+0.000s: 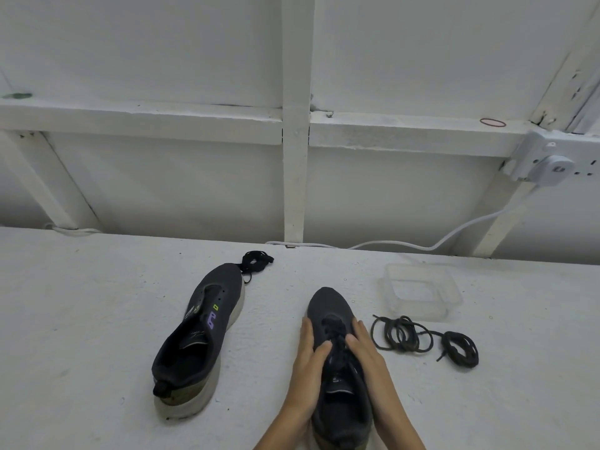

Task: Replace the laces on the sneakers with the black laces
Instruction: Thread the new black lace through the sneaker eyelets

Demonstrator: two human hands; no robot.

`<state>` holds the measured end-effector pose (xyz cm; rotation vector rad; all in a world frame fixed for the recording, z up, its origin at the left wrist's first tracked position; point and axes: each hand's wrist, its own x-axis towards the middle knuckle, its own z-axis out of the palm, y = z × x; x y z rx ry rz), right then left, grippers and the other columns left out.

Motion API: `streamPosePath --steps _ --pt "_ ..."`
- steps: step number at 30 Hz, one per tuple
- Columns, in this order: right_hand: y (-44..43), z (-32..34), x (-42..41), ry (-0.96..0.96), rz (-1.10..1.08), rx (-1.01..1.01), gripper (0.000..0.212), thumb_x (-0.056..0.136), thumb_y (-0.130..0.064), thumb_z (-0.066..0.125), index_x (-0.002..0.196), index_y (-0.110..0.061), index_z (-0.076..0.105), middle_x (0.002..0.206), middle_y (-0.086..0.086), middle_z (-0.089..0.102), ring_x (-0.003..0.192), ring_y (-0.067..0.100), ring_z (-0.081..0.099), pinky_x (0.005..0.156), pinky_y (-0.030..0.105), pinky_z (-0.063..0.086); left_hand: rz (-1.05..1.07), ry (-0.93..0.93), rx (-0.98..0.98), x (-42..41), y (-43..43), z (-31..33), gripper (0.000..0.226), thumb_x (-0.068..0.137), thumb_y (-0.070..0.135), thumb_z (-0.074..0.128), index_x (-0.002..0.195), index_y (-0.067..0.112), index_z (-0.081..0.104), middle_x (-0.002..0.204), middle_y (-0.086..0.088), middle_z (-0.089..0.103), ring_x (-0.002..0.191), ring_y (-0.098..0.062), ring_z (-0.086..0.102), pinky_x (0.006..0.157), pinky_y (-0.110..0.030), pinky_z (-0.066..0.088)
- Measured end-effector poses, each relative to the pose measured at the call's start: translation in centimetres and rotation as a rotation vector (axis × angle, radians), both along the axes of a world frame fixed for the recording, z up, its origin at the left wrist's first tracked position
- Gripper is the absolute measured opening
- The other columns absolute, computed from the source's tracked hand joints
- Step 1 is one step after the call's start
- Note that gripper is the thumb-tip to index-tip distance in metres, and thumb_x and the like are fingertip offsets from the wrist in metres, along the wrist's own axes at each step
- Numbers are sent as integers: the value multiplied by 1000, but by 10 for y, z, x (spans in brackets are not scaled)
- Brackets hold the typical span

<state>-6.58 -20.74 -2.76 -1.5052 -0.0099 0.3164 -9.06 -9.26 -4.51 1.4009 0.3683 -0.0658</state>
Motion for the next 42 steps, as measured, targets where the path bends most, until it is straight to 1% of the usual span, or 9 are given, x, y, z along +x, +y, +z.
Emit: streamPosePath --steps 3,6,10,17,22,26,31,37,42 --pt "-1 15 -1 52 52 45 59 86 -58 60 140 -36 50 147 -17 47 133 -4 43 114 34 35 16 -10 49 -4 6 13 59 100 29 49 152 30 21 158 16 20 144 -2 22 121 -31 20" --pt "-2 33 2 80 25 72 42 98 -39 46 139 -31 51 137 -24 51 107 -23 50 91 12 39 58 -81 96 -13 16 31 49 100 26 49 146 34 35 153 25 24 142 5 21 118 -27 21" --pt "11 50 3 4 -62 42 48 98 -42 48 145 -42 40 153 -23 30 131 -8 25 106 23 19 142 -235 168 -25 44 60 46 88 34 56 133 40 51 147 30 37 137 13 27 117 -23 22" --pt "81 79 -3 -45 -95 113 44 98 -38 46 140 -50 43 150 -30 32 138 -5 26 108 25 21 294 -366 160 -33 131 107 37 93 8 59 121 32 62 132 25 56 126 13 43 102 -11 37" --pt "147 80 -5 11 -47 153 41 94 -45 49 134 -53 45 147 -30 35 137 -6 26 117 31 19 308 -229 162 -24 207 98 34 97 3 50 123 22 59 125 21 56 104 26 49 73 5 39" --pt "200 57 -1 90 -25 118 45 100 -42 43 144 -38 40 151 -19 36 137 -1 31 114 26 22 218 -83 152 -10 235 67 28 102 16 45 127 25 53 124 16 53 112 3 50 67 6 38" --pt "235 36 -5 296 18 302 41 99 -41 46 130 -18 61 124 3 68 110 16 67 89 26 54 95 49 89 1 232 26 55 101 32 45 152 27 25 156 9 30 140 -12 35 115 -33 33" --pt "238 27 -17 226 -66 220 33 101 -36 41 131 -32 55 132 -12 61 115 0 61 92 16 51 22 35 126 -2 234 13 61 102 34 43 155 31 13 161 15 13 147 -6 16 121 -38 21" --pt "234 22 -33 304 -64 299 40 98 -40 47 133 -24 59 128 -2 66 114 14 65 95 27 53 25 33 101 -16 230 9 62 102 28 44 154 33 11 160 17 13 146 -5 18 121 -39 23"
